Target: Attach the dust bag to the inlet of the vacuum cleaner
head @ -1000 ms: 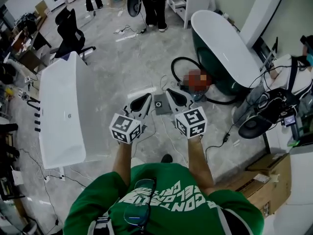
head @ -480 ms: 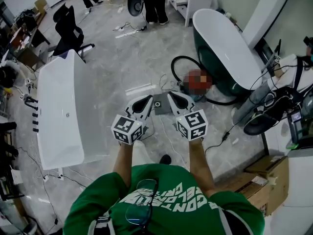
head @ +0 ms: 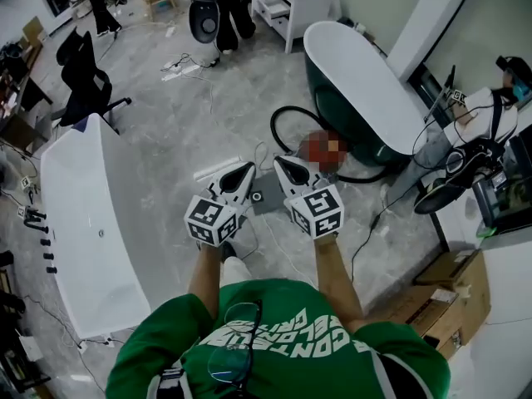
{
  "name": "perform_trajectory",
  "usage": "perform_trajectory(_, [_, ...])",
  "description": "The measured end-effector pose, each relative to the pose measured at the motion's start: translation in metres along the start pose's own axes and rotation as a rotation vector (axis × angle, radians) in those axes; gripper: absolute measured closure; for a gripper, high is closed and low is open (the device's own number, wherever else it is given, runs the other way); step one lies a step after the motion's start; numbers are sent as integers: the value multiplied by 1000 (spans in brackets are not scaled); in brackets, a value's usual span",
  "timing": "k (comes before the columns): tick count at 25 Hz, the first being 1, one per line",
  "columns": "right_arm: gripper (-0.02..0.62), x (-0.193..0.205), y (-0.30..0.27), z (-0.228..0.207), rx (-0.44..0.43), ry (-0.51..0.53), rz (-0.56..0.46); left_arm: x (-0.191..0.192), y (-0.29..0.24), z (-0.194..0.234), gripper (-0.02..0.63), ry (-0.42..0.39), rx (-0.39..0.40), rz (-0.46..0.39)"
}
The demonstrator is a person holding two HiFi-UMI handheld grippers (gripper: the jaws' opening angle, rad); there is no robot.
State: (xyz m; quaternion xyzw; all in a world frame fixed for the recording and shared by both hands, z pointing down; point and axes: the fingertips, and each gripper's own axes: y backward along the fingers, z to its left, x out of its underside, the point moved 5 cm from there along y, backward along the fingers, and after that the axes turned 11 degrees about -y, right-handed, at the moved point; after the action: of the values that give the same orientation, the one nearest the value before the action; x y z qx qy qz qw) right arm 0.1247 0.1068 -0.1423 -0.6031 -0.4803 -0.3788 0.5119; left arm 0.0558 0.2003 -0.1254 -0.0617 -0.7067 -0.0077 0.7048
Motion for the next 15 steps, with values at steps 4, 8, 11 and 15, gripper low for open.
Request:
perform_trajectory(4, [588, -10, -55, 22, 26, 10, 8, 2, 6, 65, 603, 28, 16, -19])
perform_trajectory(8, [588, -15, -103, 40, 45, 22, 25, 7, 12, 116, 603, 52, 38, -35])
perform_trajectory(11, [588, -19, -130, 47, 80, 23, 41, 12, 11, 146, 603, 74, 70, -36])
perform_trajectory(15, [588, -21, -149, 43, 151, 11, 53, 22, -1, 171, 603, 109, 134, -32])
